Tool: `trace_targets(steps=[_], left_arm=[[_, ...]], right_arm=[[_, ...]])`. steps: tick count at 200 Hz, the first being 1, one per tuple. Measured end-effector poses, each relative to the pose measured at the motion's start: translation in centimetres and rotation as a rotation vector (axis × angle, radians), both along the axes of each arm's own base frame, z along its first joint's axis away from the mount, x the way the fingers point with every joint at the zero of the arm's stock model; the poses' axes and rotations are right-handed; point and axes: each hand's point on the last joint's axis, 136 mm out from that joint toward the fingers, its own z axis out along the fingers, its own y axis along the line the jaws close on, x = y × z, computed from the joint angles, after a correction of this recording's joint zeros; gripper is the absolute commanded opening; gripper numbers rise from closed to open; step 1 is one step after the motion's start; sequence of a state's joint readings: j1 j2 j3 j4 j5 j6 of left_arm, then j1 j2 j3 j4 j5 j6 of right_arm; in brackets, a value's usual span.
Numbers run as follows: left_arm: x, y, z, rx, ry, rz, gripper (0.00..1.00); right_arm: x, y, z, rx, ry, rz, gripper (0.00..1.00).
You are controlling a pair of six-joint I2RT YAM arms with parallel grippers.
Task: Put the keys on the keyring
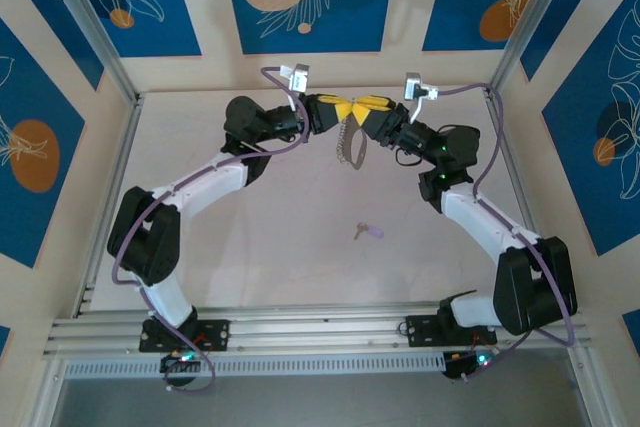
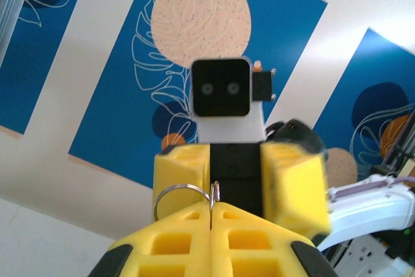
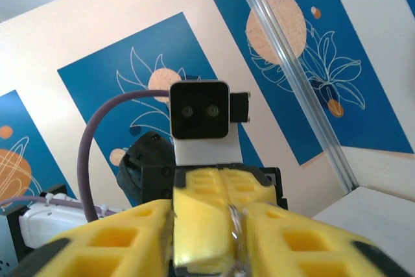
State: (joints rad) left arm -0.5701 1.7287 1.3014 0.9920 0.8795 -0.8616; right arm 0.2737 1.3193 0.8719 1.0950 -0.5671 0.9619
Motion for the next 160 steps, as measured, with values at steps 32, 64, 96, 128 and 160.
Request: trace_targets(steps=[32,64,96,128,160], left_arm=[[-0.8,0.3,-0.7,0.09,-0.063,0.035,0.0],[-2.7,1.5,0.2,0.174,-0.215,0.09,0.0],[-3.6,2.5,0.4,0.245,-0.349,0.165,0.0],[-3.2,3.1,-0.4,0.314,-0.424,0.241,0.0],[-2.8,3.4,-1.3,0.365,-0.463,0.288,0.0]], right_arm=[[-1.1,-2.6,0.2,-0.011,0.014,-0.086,0.44],[-1.7,-4.5,-1.0,-0.033,0.06,-0.163,0.44],[-1.1,-5.2,-3.8,-0.063,0.151,-0.192,0.44],[-0.6,-5.4,-5.8,-0.085,0.22,-0.2,0.44],[-0.5,-5.3,-6.7,-0.098,0.248,-0.198,0.44]])
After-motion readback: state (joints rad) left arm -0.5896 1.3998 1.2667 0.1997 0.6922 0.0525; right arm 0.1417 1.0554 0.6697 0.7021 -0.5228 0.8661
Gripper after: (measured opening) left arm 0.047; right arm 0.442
